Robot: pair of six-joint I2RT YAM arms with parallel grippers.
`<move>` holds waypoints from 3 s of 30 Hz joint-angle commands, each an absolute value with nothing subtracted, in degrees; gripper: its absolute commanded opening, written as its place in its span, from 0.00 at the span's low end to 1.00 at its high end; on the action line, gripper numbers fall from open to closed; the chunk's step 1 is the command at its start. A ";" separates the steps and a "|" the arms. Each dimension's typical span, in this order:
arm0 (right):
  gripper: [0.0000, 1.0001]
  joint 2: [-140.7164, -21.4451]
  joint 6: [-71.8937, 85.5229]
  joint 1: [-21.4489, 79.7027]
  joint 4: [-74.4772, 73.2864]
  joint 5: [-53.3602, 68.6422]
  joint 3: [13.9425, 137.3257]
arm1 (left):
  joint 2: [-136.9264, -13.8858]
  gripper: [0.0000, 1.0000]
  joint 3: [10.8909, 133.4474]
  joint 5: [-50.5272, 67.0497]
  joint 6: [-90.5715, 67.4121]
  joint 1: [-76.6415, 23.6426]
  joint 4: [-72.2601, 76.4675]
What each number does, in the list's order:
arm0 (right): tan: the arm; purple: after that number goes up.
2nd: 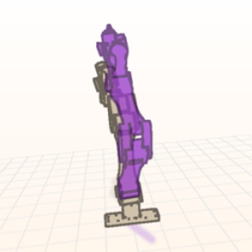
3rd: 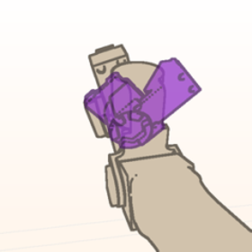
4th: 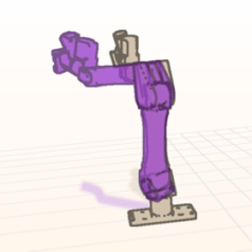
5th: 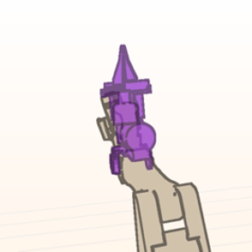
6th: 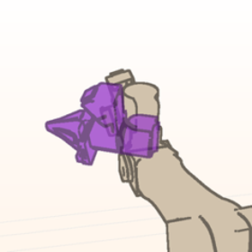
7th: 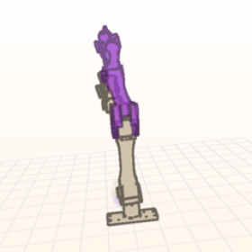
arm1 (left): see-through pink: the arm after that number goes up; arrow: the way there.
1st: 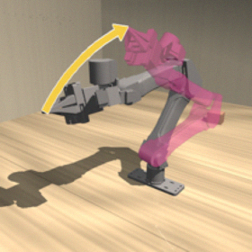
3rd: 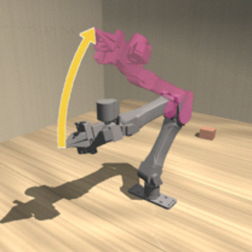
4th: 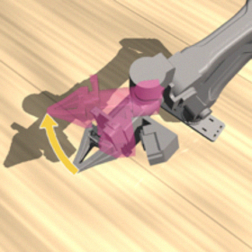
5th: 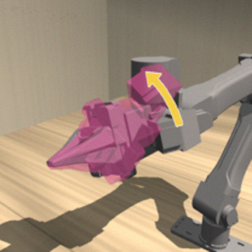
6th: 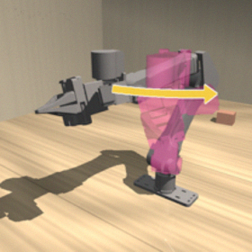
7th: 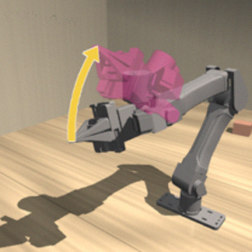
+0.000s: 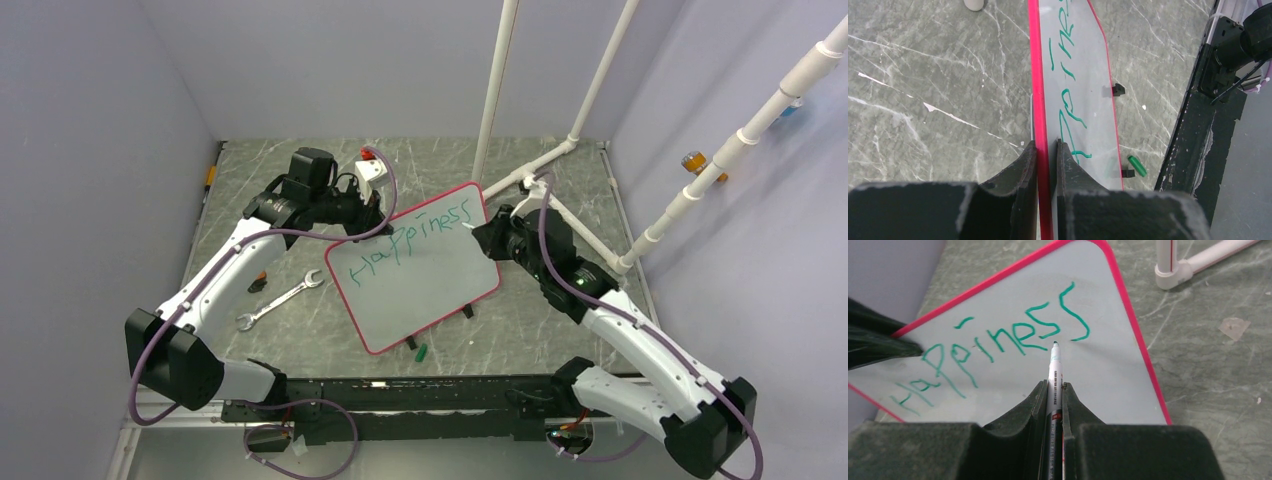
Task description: Write a sentence on the whiteboard
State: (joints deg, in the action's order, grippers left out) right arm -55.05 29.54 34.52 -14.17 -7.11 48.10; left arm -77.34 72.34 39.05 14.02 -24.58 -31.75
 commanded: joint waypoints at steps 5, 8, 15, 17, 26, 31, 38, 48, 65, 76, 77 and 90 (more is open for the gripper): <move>0.00 -45.95 29.21 34.42 -11.95 -4.22 47.22 | -75.24 0.00 73.52 38.53 16.72 -24.86 -29.50; 0.00 -44.50 29.80 34.45 -13.73 -3.12 47.21 | -75.53 0.00 74.20 38.03 16.42 -24.92 -29.66; 0.00 -43.21 30.49 34.72 -16.86 -0.53 46.63 | -74.57 0.00 73.83 35.69 15.32 -24.94 -29.26; 0.00 -43.28 30.91 35.27 -16.81 0.37 46.27 | -74.15 0.00 72.85 35.04 15.18 -24.93 -28.59; 0.00 -46.69 31.95 47.85 -19.33 -8.38 48.75 | -73.25 0.00 70.33 32.36 12.99 -24.93 -24.70; 0.00 -49.44 33.93 58.59 -19.03 -17.78 49.97 | -72.79 0.00 68.97 32.49 12.24 -24.97 -22.99; 0.00 -56.45 33.95 69.33 -14.28 -24.83 50.80 | -71.66 0.00 67.33 31.39 11.88 -24.96 -21.69; 0.00 -67.25 28.38 75.62 -1.28 -28.45 52.37 | -71.94 0.00 67.77 29.05 12.11 -24.93 -22.31; 0.00 -74.01 27.60 75.98 2.64 -27.60 53.57 | -71.78 0.00 67.71 28.03 12.30 -24.96 -22.78; 0.00 -78.11 27.07 76.11 1.92 -25.46 56.30 | -71.93 0.00 67.73 28.48 12.25 -24.96 -22.86; 0.00 -78.34 27.03 76.10 1.78 -25.29 56.48 | -71.90 0.00 67.75 28.42 12.22 -24.92 -22.84; 0.00 -78.97 28.91 76.62 0.26 -24.64 55.32 | -71.94 0.00 67.88 28.30 12.42 -24.96 -23.03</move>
State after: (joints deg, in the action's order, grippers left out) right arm -78.78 27.68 76.47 0.03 -23.88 54.89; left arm -73.17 67.20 33.06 9.30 -25.10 -26.02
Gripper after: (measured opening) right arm 0.148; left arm 0.162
